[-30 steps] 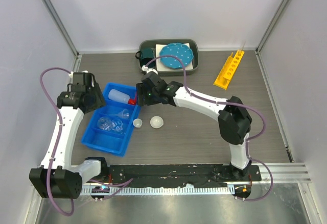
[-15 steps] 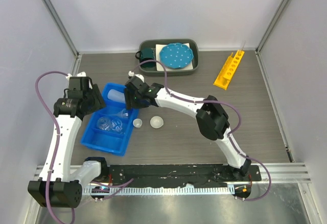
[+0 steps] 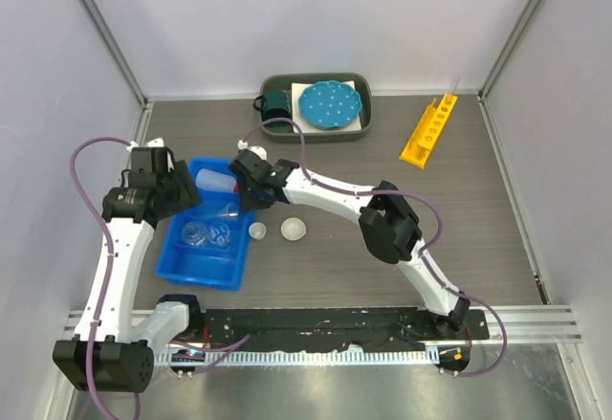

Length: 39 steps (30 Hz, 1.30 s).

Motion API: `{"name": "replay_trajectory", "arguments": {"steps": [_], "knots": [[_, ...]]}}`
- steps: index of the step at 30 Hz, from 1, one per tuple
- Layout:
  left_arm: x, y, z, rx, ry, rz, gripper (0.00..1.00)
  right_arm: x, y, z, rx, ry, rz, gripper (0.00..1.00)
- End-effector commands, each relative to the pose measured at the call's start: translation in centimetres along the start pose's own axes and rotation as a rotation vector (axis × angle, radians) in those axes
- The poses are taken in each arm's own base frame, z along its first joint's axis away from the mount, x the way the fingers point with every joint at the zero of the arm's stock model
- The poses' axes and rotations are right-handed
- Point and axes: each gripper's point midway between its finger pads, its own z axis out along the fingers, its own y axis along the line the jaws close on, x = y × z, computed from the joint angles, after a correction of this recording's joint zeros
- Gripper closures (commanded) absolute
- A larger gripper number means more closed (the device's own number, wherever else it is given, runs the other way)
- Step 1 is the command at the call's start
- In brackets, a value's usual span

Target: Organize the chemistry lab equipment

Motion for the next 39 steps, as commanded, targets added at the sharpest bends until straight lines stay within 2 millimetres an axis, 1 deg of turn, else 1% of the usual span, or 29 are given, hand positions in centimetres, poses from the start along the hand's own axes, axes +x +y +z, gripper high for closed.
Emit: {"name": "replay_trajectory", "arguments": {"steps": [1, 2, 3, 4, 5, 6, 7, 8, 9, 11, 16, 18, 20, 21, 22, 23, 24, 25, 26, 28, 34, 35, 39], "knots": [[-0.9, -0.7, -0.4, 0.047, -0.052, -0.016, 0.41, -1.3, 0.2, -0.4, 0.035, -0.034, -0.021, 0.73], [-0.9, -0.8, -0.4, 0.048, -0.053, -0.016, 0.41, -1.2, 0.0, -0.1, 0.044, -0.028, -0.026, 0.76], [-0.8, -0.7, -0.4, 0.048, -0.053, -0.015, 0.41, -1.6, 0.2, -0.4, 0.045, -0.034, -0.027, 0.78], [-0.8, -0.7, -0.5, 0.049, -0.056, -0.017, 0.41, -1.8, 0.2, -0.3, 0.053, -0.041, -0.030, 0.85], [-0.7, -0.7, -0.5, 0.049, -0.055, -0.015, 0.41, -1.7, 0.0, 0.0, 0.061, -0.036, -0.033, 0.88], [-0.7, -0.7, -0.5, 0.050, -0.055, -0.015, 0.41, -2.0, 0.1, -0.1, 0.063, -0.043, -0.035, 0.94], [-0.6, -0.7, -0.5, 0.051, -0.055, -0.016, 0.41, -2.2, 0.1, 0.0, 0.067, -0.045, -0.034, 0.98], [-0.6, -0.7, -0.5, 0.051, -0.057, -0.015, 0.41, -1.9, -0.3, 0.3, 0.087, -0.035, -0.040, 0.99], [-0.5, -0.6, -0.5, 0.050, -0.054, -0.013, 0.41, -2.3, -0.2, 0.2, 0.084, -0.042, -0.041, 0.99], [-0.6, -0.6, -0.6, 0.050, -0.057, -0.014, 0.41, -2.4, -0.5, 0.4, 0.092, -0.042, -0.038, 0.99], [-0.5, -0.6, -0.6, 0.053, -0.058, -0.012, 0.40, -2.6, -1.9, 0.5, 0.126, -0.046, -0.033, 0.99], [-0.5, -0.7, -0.6, 0.058, -0.055, -0.012, 0.40, -2.7, -2.8, 0.6, 0.143, -0.048, -0.024, 0.99], [-0.4, -0.7, -0.6, 0.059, -0.052, -0.012, 0.40, -3.3, -3.4, 0.3, 0.148, -0.059, -0.008, 0.99], [-0.3, -0.7, -0.6, 0.058, -0.051, -0.013, 0.40, -2.9, -4.3, 0.7, 0.161, -0.048, -0.001, 0.99], [-0.3, -0.7, -0.6, 0.059, -0.049, -0.013, 0.40, -3.2, -4.4, 0.3, 0.153, -0.053, 0.017, 0.99], [-0.3, -0.7, -0.6, 0.060, -0.051, -0.013, 0.40, -3.4, -4.5, 0.4, 0.146, -0.060, 0.030, 0.99], [-0.2, -0.7, -0.5, 0.059, -0.049, -0.013, 0.40, -3.1, -5.5, 0.7, 0.158, -0.049, 0.044, 0.99], [-0.2, -0.7, -0.5, 0.058, -0.047, -0.013, 0.40, -3.4, -5.9, 0.4, 0.163, -0.059, 0.057, 0.99], [-0.2, -0.7, -0.5, 0.058, -0.047, -0.012, 0.40, -3.1, -6.6, 0.6, 0.176, -0.053, 0.062, 0.99], [-0.2, -0.7, -0.5, 0.058, -0.047, -0.013, 0.40, -3.5, -7.6, 0.5, 0.190, -0.060, 0.077, 0.99], [-0.1, -0.7, -0.3, 0.056, -0.043, -0.014, 0.40, -3.3, -9.8, 0.1, 0.229, -0.057, 0.076, 0.99], [0.0, -0.7, -0.2, 0.056, -0.043, -0.014, 0.39, -3.0, -10.3, 0.2, 0.241, -0.051, 0.074, 0.99], [-0.1, -0.7, -0.3, 0.059, -0.049, -0.015, 0.39, -3.1, -11.4, -0.7, 0.263, -0.058, 0.075, 0.99]]}}
